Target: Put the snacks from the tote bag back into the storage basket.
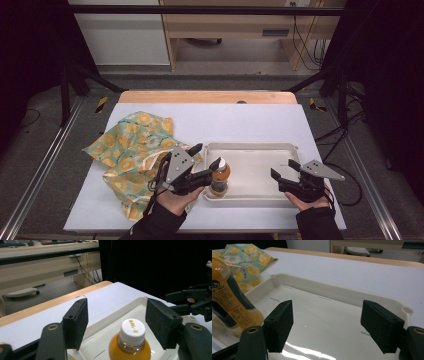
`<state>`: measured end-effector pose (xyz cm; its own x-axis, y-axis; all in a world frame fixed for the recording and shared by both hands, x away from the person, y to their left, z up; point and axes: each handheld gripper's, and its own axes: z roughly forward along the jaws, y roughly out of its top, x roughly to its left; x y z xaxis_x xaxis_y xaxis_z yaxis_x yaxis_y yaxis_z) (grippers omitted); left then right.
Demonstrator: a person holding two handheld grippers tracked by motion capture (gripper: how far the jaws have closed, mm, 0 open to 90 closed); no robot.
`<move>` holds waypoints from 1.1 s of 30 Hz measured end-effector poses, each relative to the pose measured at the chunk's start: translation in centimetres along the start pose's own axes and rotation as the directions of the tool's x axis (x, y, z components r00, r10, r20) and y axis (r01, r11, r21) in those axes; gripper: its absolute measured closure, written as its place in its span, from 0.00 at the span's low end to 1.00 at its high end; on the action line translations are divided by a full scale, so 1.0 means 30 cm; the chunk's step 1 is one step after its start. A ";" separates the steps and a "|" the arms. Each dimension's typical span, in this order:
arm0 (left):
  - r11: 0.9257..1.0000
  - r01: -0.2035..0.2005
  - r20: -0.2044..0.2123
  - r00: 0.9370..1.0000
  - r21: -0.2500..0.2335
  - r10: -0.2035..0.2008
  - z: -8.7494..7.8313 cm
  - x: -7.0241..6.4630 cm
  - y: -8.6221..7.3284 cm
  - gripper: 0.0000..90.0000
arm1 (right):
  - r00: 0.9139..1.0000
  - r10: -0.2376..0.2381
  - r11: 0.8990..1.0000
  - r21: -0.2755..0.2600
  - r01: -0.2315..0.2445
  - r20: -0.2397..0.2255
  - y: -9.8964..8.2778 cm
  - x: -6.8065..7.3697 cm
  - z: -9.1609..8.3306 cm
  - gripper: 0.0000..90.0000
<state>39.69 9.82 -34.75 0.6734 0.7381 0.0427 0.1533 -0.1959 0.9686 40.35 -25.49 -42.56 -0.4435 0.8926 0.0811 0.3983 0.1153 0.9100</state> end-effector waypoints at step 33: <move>0.994 0.037 -0.130 0.991 0.102 -0.023 -0.228 0.273 -0.203 0.32 | 0.999 -0.019 1.000 -0.012 0.019 0.030 -0.005 -0.027 -0.014 0.28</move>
<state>39.32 21.48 -38.62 0.5696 0.8203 0.0517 0.2508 -0.2334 0.9395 40.30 -26.42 -42.59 -0.4269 0.9028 0.0515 0.3798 0.1273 0.9163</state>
